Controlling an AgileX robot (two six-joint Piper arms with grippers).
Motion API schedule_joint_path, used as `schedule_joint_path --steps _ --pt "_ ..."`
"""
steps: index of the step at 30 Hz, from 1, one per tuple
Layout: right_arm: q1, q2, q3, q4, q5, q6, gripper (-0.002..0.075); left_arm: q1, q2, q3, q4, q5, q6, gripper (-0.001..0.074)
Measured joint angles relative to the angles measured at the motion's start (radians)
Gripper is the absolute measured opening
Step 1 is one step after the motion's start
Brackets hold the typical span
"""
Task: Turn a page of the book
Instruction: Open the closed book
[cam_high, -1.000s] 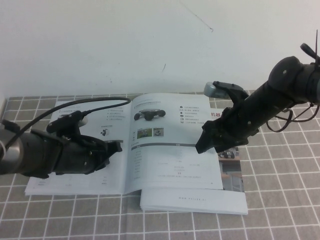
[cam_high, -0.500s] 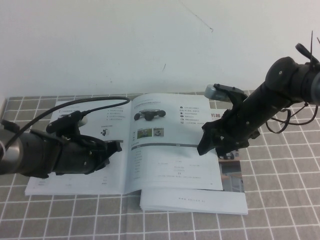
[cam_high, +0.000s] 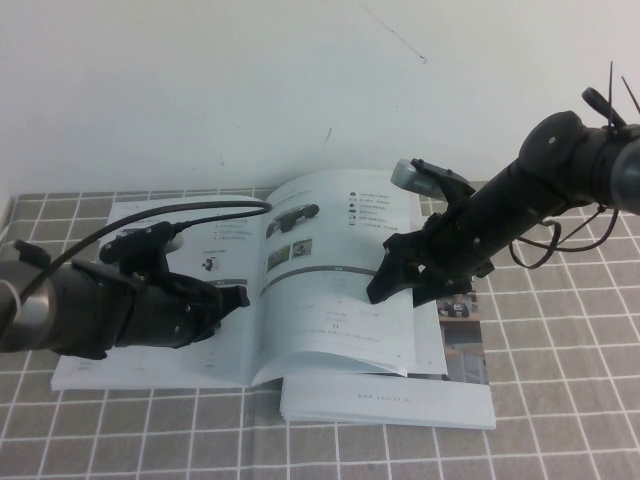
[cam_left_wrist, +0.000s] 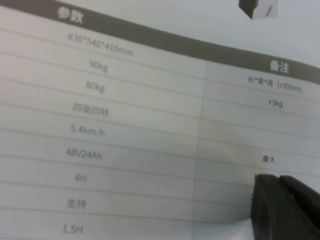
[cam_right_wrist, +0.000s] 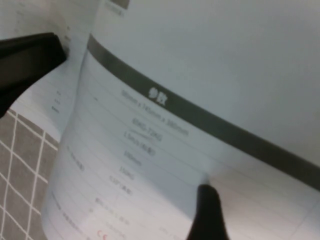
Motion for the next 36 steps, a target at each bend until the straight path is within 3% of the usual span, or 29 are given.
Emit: schedule_joint_path --steps 8,19,36 --pt "0.0 -0.036 -0.01 -0.017 0.027 -0.008 0.0482 0.0 0.0 0.0 0.0 -0.001 0.006 -0.0001" --pt "0.0 -0.052 -0.2 -0.194 0.204 0.081 0.048 0.0 0.002 0.0 0.0 -0.001 0.011 -0.0001" --pt "0.051 -0.052 -0.226 0.028 0.149 0.035 0.048 -0.004 -0.004 -0.002 -0.118 0.059 0.131 -0.0001"
